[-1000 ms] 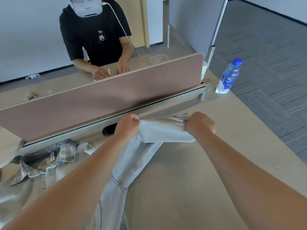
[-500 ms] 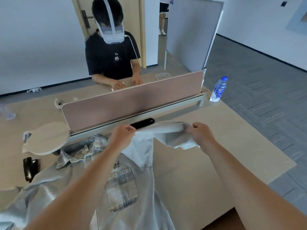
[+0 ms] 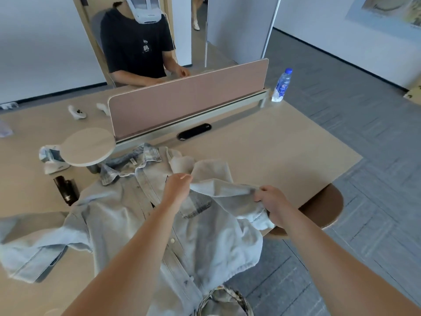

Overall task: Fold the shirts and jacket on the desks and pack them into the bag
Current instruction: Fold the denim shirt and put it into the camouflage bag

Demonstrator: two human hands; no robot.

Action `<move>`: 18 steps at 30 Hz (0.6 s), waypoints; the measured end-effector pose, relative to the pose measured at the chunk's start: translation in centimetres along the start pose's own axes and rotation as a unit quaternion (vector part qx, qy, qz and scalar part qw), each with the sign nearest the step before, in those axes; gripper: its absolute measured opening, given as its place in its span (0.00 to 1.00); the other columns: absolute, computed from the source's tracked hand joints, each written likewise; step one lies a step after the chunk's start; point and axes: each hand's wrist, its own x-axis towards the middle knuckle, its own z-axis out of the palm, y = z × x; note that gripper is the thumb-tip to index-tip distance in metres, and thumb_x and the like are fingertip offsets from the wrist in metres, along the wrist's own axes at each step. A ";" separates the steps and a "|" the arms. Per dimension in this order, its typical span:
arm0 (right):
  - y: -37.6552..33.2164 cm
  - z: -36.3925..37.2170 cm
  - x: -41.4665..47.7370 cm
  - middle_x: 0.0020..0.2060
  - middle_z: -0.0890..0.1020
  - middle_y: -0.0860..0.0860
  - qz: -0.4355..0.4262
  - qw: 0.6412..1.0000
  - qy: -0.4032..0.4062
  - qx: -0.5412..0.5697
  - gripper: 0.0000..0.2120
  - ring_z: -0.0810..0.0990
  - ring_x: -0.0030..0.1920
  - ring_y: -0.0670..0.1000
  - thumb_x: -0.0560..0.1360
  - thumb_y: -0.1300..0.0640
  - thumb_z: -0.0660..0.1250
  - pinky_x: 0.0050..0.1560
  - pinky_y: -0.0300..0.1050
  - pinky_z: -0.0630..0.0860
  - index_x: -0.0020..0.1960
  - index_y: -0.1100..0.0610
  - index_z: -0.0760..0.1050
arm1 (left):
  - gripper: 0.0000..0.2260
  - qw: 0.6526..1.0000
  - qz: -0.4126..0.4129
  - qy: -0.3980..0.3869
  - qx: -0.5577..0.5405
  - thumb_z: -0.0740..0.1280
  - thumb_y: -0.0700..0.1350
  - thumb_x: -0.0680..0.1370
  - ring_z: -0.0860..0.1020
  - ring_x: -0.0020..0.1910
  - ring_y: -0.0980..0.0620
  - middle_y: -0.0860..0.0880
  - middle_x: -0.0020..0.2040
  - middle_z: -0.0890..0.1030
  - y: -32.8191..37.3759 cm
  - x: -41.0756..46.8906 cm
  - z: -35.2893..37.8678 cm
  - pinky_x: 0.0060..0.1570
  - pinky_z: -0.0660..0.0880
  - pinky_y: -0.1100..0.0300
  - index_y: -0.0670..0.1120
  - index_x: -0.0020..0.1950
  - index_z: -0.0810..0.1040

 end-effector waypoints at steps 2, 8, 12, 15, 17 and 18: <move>2.1 0.7 -0.5 0.36 0.65 0.53 0.003 1.000 -0.006 0.002 0.14 0.62 0.40 0.53 0.66 0.69 0.65 0.35 0.47 0.59 0.35 0.54 0.63 | 0.06 1.000 -0.007 0.002 0.021 0.63 0.43 0.76 0.67 0.37 0.50 0.45 0.37 0.70 -1.2 -0.5 0.6 0.35 0.64 0.52 0.48 0.39 0.72; 7.0 2.2 -0.3 0.35 0.75 0.52 0.008 0.997 0.007 0.081 0.11 0.73 0.38 0.53 0.65 0.51 0.73 0.40 0.51 0.68 0.38 0.53 0.73 | 0.13 0.997 -0.022 -0.006 0.076 0.62 0.45 0.82 0.72 0.38 0.54 0.55 0.37 0.73 -4.2 -0.8 3.4 0.52 0.73 0.55 0.55 0.37 0.70; 7.4 2.9 0.8 0.34 0.78 0.49 -0.050 0.996 0.070 0.036 0.07 0.75 0.36 0.49 0.74 0.55 0.69 0.39 0.46 0.71 0.41 0.58 0.79 | 0.11 0.995 -0.056 -0.010 0.085 0.61 0.37 0.80 0.74 0.39 0.51 0.51 0.37 0.72 -6.1 -1.2 4.9 0.49 0.71 0.54 0.47 0.39 0.72; 7.8 2.8 1.1 0.28 0.72 0.52 -0.100 0.985 0.140 -0.003 0.09 0.68 0.32 0.50 0.74 0.58 0.64 0.34 0.46 0.65 0.36 0.61 0.75 | 0.09 0.973 -0.032 -0.018 0.230 0.58 0.29 0.76 0.77 0.51 0.43 0.41 0.49 0.79 -5.8 -2.1 5.2 0.45 0.69 0.55 0.37 0.50 0.75; 9.3 2.4 0.9 0.29 0.73 0.58 -0.098 0.980 0.163 -0.050 0.10 0.67 0.30 0.51 0.74 0.59 0.62 0.32 0.45 0.63 0.37 0.61 0.78 | 0.10 0.976 -0.054 -0.018 0.208 0.59 0.32 0.78 0.78 0.46 0.47 0.41 0.52 0.80 -5.6 -2.7 5.5 0.39 0.68 0.58 0.36 0.55 0.78; 10.5 2.1 0.7 0.29 0.75 0.58 -0.084 0.982 0.152 -0.076 0.10 0.67 0.30 0.51 0.74 0.60 0.62 0.32 0.44 0.63 0.41 0.61 0.80 | 0.11 0.983 -0.060 0.000 0.173 0.59 0.34 0.79 0.77 0.43 0.49 0.41 0.53 0.81 -5.5 -2.9 5.8 0.38 0.69 0.59 0.36 0.57 0.79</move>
